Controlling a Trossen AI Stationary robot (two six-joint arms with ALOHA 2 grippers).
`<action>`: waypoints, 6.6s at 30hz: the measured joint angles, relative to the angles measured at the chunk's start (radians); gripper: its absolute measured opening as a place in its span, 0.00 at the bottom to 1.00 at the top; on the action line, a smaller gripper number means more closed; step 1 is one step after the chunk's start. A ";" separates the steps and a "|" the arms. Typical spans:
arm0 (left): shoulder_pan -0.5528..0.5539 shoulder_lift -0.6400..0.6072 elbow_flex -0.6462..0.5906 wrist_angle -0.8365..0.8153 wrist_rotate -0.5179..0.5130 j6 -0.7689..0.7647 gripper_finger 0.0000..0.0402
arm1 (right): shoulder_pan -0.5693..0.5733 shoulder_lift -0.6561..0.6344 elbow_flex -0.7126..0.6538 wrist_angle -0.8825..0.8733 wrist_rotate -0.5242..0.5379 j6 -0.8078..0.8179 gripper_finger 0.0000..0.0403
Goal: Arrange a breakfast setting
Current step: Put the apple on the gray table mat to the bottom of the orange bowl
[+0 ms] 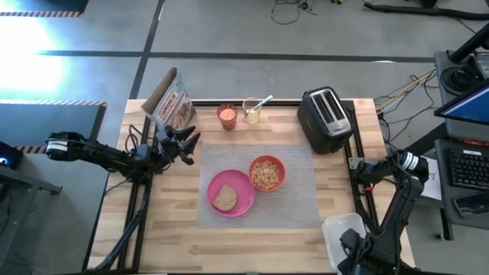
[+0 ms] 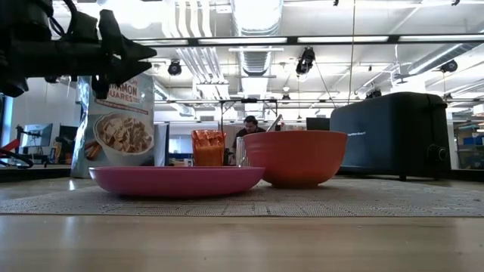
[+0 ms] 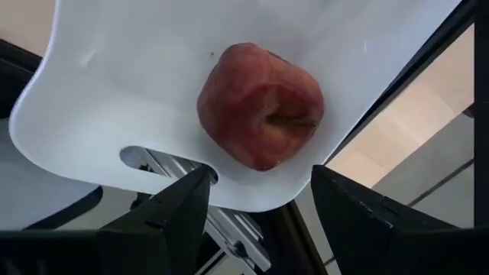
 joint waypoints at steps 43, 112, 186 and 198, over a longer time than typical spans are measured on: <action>0.000 0.445 0.405 -0.036 0.000 0.000 0.44 | 0.009 0.000 -0.074 0.005 0.078 -0.132 0.76; 0.020 -0.759 0.007 -0.560 -0.020 -0.026 0.44 | 0.009 0.000 -0.081 -0.001 0.159 -0.158 0.77; 0.020 -0.392 0.013 -0.560 -0.019 -0.026 0.44 | -0.017 0.118 -0.083 0.059 -0.033 -0.407 0.64; 0.032 -0.342 0.013 -0.514 -0.010 -0.027 0.44 | -0.031 0.073 -0.007 0.048 -0.107 -0.432 0.64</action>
